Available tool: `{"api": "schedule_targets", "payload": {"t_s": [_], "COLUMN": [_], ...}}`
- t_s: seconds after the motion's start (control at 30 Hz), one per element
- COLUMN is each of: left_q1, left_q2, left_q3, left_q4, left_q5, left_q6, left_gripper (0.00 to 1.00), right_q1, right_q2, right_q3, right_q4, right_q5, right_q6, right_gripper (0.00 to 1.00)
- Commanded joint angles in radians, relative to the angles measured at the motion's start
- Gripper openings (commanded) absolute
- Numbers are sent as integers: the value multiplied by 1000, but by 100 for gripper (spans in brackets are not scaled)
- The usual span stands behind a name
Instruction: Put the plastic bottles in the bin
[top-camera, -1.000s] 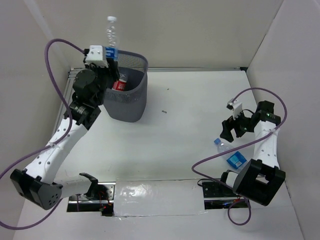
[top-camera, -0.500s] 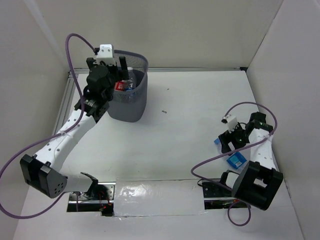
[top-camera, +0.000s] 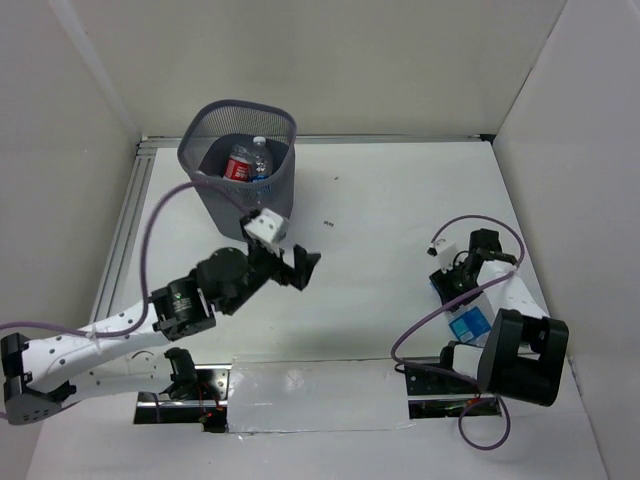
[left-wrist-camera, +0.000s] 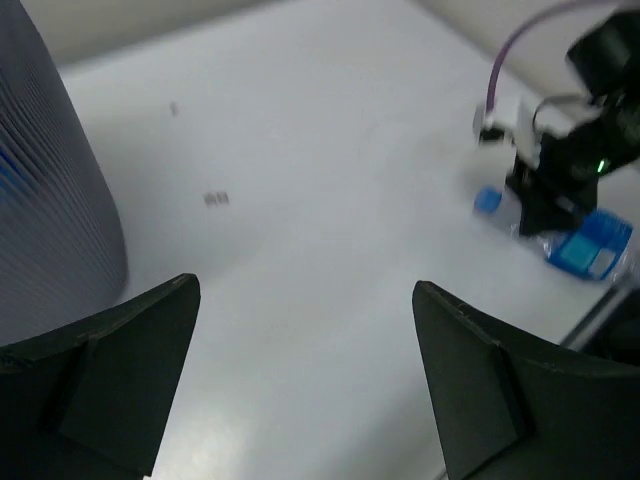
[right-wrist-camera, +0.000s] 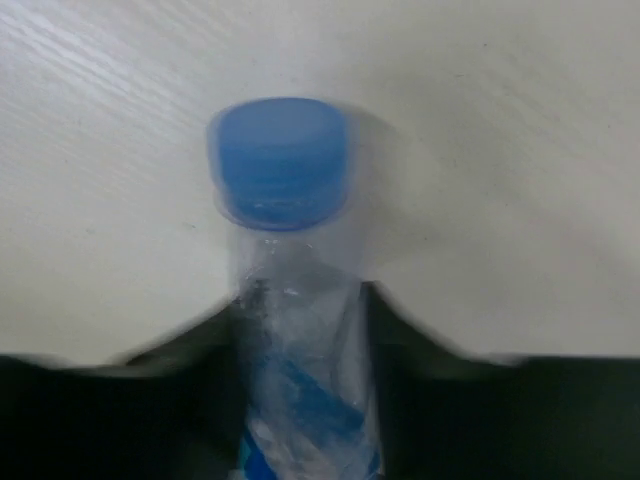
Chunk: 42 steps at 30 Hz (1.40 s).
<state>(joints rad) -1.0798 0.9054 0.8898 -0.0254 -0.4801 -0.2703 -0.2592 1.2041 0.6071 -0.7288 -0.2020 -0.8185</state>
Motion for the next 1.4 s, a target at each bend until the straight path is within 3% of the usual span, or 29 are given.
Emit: {"api": "schedule_targets", "payload": {"t_s": [0.0,0.1,0.13,0.2,0.23,0.3,0.33,0.4,0.43,0.53,0.6,0.7,0.73,0.87,0.97,1.03,1.07,1.13,1.17,1.27,1.37], "left_q1": [-78,-115,-126,-140,-140,-149,-149,-149,-158,-169,-178,-178,-178,-187,-187,-187,-187,-187,-187,-187,-187], "left_q2": [-16,-39,-39,-39,-30,-13,-13,23,23,35,35,7,-5,-14,-14,-14,-14,-14,-14,-14,19], "left_q3": [-86,-146,-164,-213,-227,-270,-281,-292,-301,-301,-311,-336,-336,-336,-347,-347,-347,-347,-335,-325,-325], "left_q4": [-74,-84,-84,-94,-94,-82,-73,-53,-53,-53,-64,-54,-54,-64,-74,-74,-74,-85,-85,-71,-42], "left_q5": [-100,-100,-100,-91,-91,-51,-42,-25,-25,-35,-61,-61,-61,-71,-71,-80,-92,-104,-115,-115,-115], "left_q6": [-174,-234,-254,-306,-325,-363,-374,-383,-395,-424,-449,-471,-471,-480,-501,-512,-512,-512,-498,-471,-446], "left_gripper": [100,100,100,100,100,100,100,100,100,100,100,100,100,100,100,100,100,100,100,100,100], "right_q1": [32,32,32,58,80,171,207,298,333,470,570,684,710,859,923,943,956,956,956,919,859], "right_q2": [24,25,14,40,61,156,196,274,338,431,512,645,755,951,962,962,995,1032,1064,1059,958], "right_q3": [9,128,185,339,528,733,934,1121,1266,1399,1508,1660,1801,2043,1969,1883,1883,1916,1945,2039,1993], "right_q4": [62,-7,-77,-154,-205,-193,-146,-80,34,256,543,653,666,676,822,879,879,827,803,746,677], "right_q5": [29,-51,-150,-279,-391,-456,-474,-531,-531,-498,-444,-433,-448,-393,-353,-329,-329,-318,-298,-245,-127], "right_q6": [32,18,1,-27,-27,31,74,210,272,485,601,776,807,808,818,818,818,806,797,797,763], "right_gripper": [29,7,2,0,0,0,0,0,0,2,4,8,8,8,10,15,44,76,100,100,100]}}
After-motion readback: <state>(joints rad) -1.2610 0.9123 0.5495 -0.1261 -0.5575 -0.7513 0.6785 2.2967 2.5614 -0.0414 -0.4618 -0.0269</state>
